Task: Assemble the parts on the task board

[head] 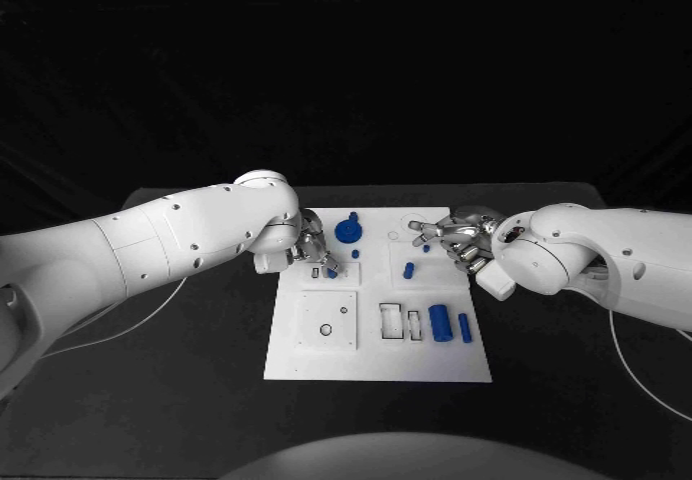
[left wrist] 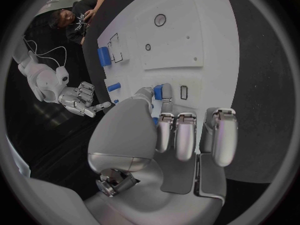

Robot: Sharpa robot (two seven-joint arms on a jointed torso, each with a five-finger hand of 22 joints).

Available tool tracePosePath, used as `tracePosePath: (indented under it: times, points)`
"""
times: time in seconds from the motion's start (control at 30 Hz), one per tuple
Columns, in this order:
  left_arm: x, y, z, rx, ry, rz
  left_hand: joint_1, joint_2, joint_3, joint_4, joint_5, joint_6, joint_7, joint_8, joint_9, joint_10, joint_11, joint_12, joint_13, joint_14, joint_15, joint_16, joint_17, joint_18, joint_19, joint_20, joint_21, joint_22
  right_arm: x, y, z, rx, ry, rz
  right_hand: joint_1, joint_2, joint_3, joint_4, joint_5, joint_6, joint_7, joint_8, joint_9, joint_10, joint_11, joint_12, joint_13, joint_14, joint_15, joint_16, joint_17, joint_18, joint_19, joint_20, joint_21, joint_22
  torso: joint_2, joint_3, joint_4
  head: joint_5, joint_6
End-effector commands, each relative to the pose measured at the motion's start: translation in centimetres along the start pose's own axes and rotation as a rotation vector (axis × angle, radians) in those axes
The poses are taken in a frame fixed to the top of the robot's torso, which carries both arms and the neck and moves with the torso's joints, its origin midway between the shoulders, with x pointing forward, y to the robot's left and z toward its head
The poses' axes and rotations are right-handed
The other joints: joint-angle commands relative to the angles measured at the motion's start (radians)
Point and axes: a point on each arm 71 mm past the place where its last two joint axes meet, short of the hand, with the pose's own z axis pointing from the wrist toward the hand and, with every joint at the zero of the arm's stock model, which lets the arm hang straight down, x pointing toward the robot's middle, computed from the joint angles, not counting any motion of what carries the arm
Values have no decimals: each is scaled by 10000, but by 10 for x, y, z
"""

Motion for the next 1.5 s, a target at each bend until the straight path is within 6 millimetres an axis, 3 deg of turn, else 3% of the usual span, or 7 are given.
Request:
tracePosePath:
  times: [0.03,0.2,0.33,0.83,1.2,1.37,1.5]
  points:
    - [2,-1,0,-85,149,214,-324,-9,-157,7,-283,-26,44,-81,-45,1059,98,25,2632,1078,61,25,2634,-152,1052,-9,24,2634,2,0,0,5,166,-61,6,113,-37,-5,-26,-81,23,6,9,1049,77,39,2634,1059,78,41,2634,-67,1047,41,45,2634,6,3,5,2,13]
    - [1,-1,0,-126,32,182,-816,56,-429,16,-551,-2,75,-168,-83,1059,128,25,2632,1078,87,25,2634,-152,1052,18,24,2634,2,0,0,1,184,-65,6,113,-37,-5,-26,-81,23,6,9,1049,77,39,2634,1059,78,41,2634,-67,1047,41,45,2634,5,1,-7,8,20]
    - [0,-1,0,-148,-57,162,-1008,129,-578,9,-1026,18,85,-212,-93,1059,138,25,2632,1078,98,25,2634,-152,1052,34,24,2634,2,0,0,6,182,-63,6,113,-37,-5,-26,-81,23,6,9,1049,77,39,2634,1059,78,41,2634,-67,1047,41,45,2634,2,-3,-4,-4,26]
    - [0,0,1,-116,-105,136,-1150,208,-679,23,-1187,31,101,-241,-96,1059,150,25,2632,1078,106,25,2634,-152,1052,42,24,2634,2,0,0,25,181,-64,6,113,-37,-5,-26,-81,23,6,9,1049,77,39,2634,1059,78,41,2634,-67,1047,41,45,2634,0,1,-2,-24,32]
    - [-2,2,0,38,-331,-85,-2769,110,-1475,38,-1349,157,136,-237,-2,1059,187,25,2632,1078,142,25,2634,-152,1052,80,24,2634,2,-1,1,57,188,-66,6,113,-37,-5,-26,-81,23,6,9,1049,77,39,2634,1059,78,41,2634,-67,1047,41,45,2634,-14,6,1,-25,106]
    - [-3,3,-1,35,-349,-94,-3147,41,-1545,38,-1737,261,112,-175,96,1059,167,25,2632,1078,127,25,2634,-152,1052,79,24,2634,2,-1,2,74,212,-75,6,113,-37,-5,-26,-81,23,6,9,1049,77,39,2634,1059,78,41,2634,-67,1047,41,45,2634,-17,2,8,-48,162]
    - [-5,3,-3,-32,-297,-29,-3219,30,-1513,32,-1839,346,80,-75,219,1059,142,25,2632,1078,112,25,2634,-152,1052,73,24,2634,3,-2,2,94,223,-77,6,113,-37,-5,-26,-81,23,6,9,1049,77,39,2634,1059,78,41,2634,-67,1047,41,45,2634,-14,8,-11,-42,190]
